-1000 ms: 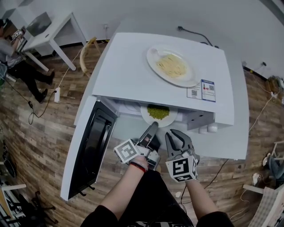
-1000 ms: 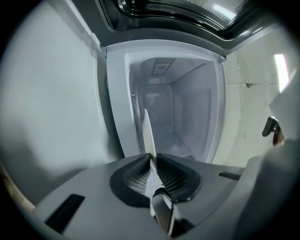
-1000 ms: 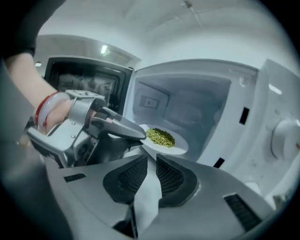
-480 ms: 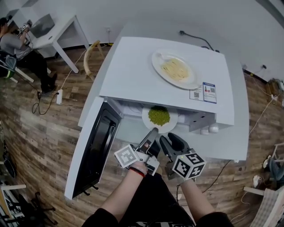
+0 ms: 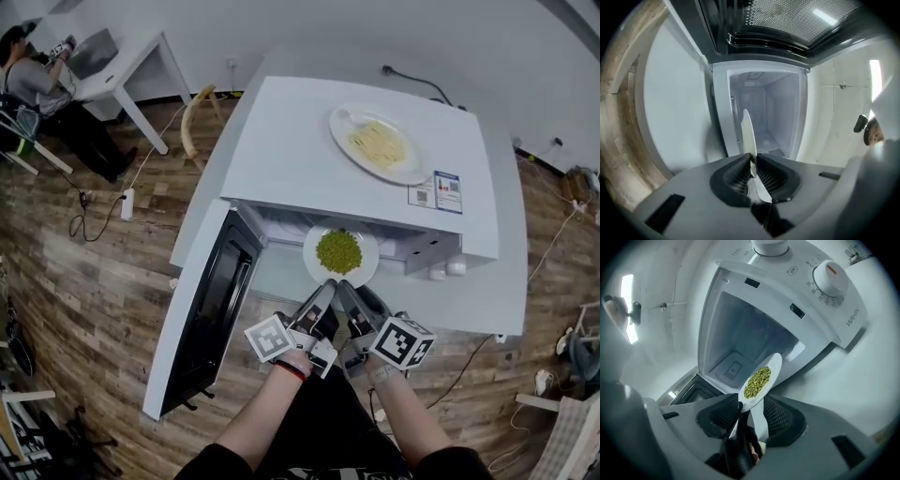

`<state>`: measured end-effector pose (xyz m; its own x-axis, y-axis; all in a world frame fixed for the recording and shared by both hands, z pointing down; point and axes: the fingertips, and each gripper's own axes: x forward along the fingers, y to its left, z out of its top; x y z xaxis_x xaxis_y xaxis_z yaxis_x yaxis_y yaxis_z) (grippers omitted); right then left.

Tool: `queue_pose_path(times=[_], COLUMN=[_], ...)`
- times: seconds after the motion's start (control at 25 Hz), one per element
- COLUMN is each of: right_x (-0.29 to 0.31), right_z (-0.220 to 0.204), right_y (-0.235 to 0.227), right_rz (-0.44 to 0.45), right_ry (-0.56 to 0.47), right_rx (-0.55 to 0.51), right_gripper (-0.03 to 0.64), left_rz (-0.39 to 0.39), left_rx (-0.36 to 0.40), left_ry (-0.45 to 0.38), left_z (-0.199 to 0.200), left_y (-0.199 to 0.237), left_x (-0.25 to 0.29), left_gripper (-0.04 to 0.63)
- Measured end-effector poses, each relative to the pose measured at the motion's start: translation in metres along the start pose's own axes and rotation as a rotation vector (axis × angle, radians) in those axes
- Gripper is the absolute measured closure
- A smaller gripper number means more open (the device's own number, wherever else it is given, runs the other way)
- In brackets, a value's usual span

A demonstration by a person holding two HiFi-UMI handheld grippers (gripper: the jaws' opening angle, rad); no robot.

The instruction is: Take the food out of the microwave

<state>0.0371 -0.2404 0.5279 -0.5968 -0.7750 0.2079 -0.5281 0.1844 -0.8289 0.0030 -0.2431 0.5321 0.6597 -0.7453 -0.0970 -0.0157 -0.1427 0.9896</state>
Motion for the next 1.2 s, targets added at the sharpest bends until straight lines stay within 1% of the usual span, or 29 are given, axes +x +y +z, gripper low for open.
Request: queue_pose_path(times=[0.08,0.16,0.24,0.76,0.88,0.96,1.04,1.2], right_x=[-0.002,-0.005,-0.007,-0.019,-0.021,-0.023,-0.025,-0.027], right_z=[-0.002,-0.003,-0.004,-0.012,-0.014,-0.016,-0.018,-0.022], right_y=[-0.002,-0.005,-0.006,0.007,0.006,0.005,0.004,0.004], right_rz=[-0.025,-0.048,-0.06,-0.091,-0.114,-0.129,-0.138,-0.152], right_ry=[-0.005,-0.014,-0.02,-0.013,-0.021,-0.027,-0.032,-0.041], right_rx=[-0.002,0.013,0.024,-0.102,-0.134,-0.144,-0.146,-0.154], right_gripper=[0.45,0.483,0.486,0.491,0.491,0.491,0.491,0.492], left_rz=[0.006,0.011,0.017,0.065,0.055,0.028,0.019,0.036], left_rx=[0.012,0.023,0.034,0.087,0.123,0.171,0.206,0.226], left_ry=[0.01,0.02,0.03,0.088,0.107,0.126,0.143,0.159], left_z=[-0.001,-0.003,-0.004,-0.014,-0.016,-0.017,-0.018,-0.02], left_y=[0.0,0.0,0.0,0.004,0.001,-0.004,-0.006,-0.005], left_x=[-0.002,-0.004,-0.006,-0.024,-0.025,-0.024,-0.024,-0.028], left_gripper=[0.551,0.551,0.551,0.551,0.546,0.545,0.545,0.543])
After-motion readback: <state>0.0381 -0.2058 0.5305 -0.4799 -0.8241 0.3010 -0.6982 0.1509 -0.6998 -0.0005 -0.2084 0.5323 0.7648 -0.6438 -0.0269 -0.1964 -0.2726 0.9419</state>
